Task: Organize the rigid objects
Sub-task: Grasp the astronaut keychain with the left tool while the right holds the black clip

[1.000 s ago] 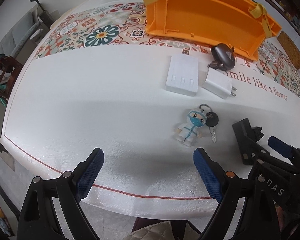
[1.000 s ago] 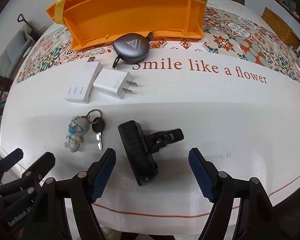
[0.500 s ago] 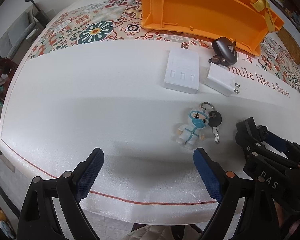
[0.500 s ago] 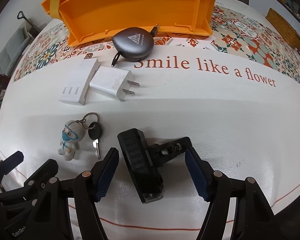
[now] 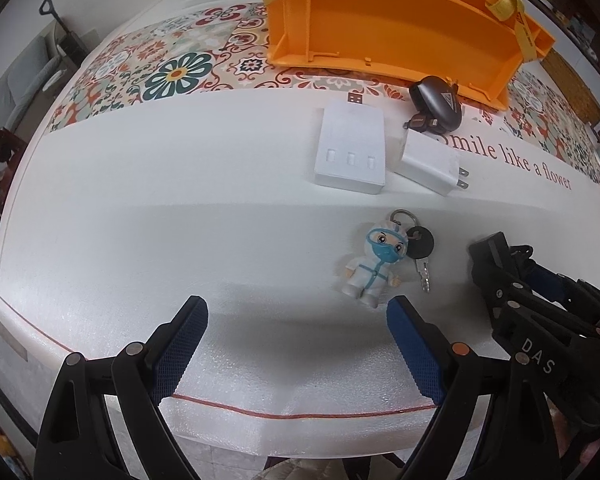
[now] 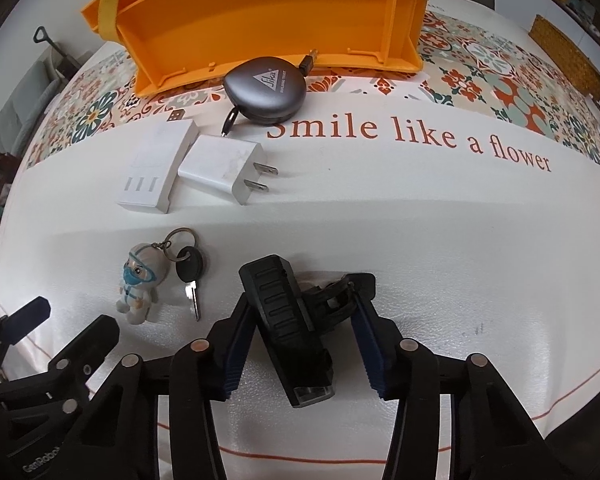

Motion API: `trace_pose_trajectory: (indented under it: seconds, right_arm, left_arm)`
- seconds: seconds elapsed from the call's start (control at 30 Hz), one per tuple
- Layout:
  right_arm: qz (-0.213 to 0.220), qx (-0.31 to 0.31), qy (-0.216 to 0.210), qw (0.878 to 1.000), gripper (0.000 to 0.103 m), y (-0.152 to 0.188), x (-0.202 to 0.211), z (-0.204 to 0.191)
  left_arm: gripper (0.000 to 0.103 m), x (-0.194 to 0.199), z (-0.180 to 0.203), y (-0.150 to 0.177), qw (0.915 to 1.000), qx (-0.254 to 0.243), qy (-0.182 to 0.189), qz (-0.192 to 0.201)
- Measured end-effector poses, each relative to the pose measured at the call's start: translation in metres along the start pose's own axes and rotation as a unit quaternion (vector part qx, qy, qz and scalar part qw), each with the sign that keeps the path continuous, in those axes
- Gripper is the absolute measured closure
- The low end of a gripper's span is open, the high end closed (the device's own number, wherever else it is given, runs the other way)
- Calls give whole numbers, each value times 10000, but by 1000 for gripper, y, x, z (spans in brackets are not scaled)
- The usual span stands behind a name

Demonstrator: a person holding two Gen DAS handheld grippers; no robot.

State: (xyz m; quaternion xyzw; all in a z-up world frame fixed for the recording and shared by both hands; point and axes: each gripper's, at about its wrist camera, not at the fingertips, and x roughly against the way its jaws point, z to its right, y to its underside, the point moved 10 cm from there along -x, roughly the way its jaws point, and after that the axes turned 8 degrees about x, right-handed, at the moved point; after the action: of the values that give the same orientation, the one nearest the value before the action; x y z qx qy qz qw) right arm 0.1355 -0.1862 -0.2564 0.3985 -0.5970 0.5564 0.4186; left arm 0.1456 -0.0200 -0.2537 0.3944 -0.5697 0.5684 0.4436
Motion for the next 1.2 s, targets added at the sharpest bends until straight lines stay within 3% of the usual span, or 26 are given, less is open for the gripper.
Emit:
trace_pose_trajectory:
  seconds: [0.17,0.53,0.73,1.2]
  right_arm:
    - [106,-51,-79,9999,66,-2,5,1]
    - [152,-366,-169,9991,66,4,15,11]
    - [162,-451,-153,9987,66,7,19,16]
    - [190,-478,-121,9986,66,7,20,17]
  left_arm:
    - [11,1,7,-3,9999,-123,79,57]
    - [12,-2,23,-11,9985,-459,166,232]
    - [20,-9,34,-16,9966,-740,163,317]
    - [45,-22,45,-19,9956,-842,235,351]
